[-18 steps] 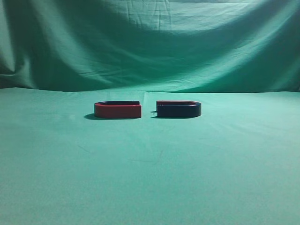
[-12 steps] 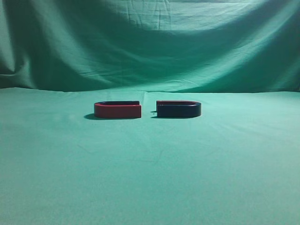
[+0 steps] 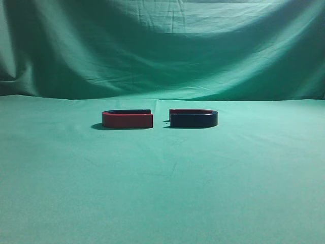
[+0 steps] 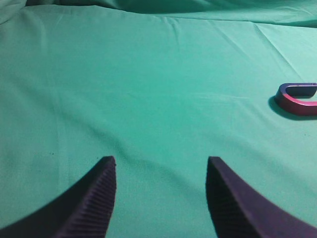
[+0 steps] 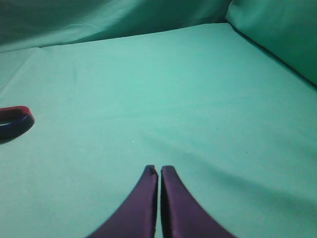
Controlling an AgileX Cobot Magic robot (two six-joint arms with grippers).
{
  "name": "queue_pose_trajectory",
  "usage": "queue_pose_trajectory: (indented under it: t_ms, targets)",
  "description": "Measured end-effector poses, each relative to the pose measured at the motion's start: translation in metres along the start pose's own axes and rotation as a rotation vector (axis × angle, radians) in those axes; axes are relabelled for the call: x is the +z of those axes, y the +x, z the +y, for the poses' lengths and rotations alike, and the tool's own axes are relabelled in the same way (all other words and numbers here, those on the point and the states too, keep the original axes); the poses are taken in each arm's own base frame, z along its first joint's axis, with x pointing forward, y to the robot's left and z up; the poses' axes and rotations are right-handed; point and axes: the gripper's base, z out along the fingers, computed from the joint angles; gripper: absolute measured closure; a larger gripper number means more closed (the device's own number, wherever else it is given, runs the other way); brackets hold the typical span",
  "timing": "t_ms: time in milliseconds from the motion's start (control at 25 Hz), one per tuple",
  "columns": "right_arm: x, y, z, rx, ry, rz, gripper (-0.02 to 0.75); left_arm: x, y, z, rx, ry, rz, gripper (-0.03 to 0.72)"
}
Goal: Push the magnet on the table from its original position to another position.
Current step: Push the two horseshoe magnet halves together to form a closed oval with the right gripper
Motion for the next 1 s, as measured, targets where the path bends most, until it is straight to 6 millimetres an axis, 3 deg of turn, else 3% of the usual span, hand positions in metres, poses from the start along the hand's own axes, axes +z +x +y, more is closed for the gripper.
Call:
queue_pose_trajectory:
  t_ms: [280, 640, 880, 1000]
  targets:
    - [0.0, -0.004, 0.001, -0.002, -0.008, -0.045, 0.738, 0.0, 0.0, 0.0, 0.0, 0.0, 0.0, 0.316]
    - [-0.022, -0.058, 0.011, 0.077, -0.155, -0.693, 0.738, 0.0, 0.0, 0.0, 0.0, 0.0, 0.0, 0.316]
    - [-0.035, -0.095, 0.011, 0.063, -0.11, -0.565, 0.738, 0.0, 0.0, 0.0, 0.0, 0.0, 0.0, 0.316]
    - [-0.025, -0.113, 0.012, 0.041, -0.067, -0.399, 0.738, 0.0, 0.0, 0.0, 0.0, 0.0, 0.0, 0.316]
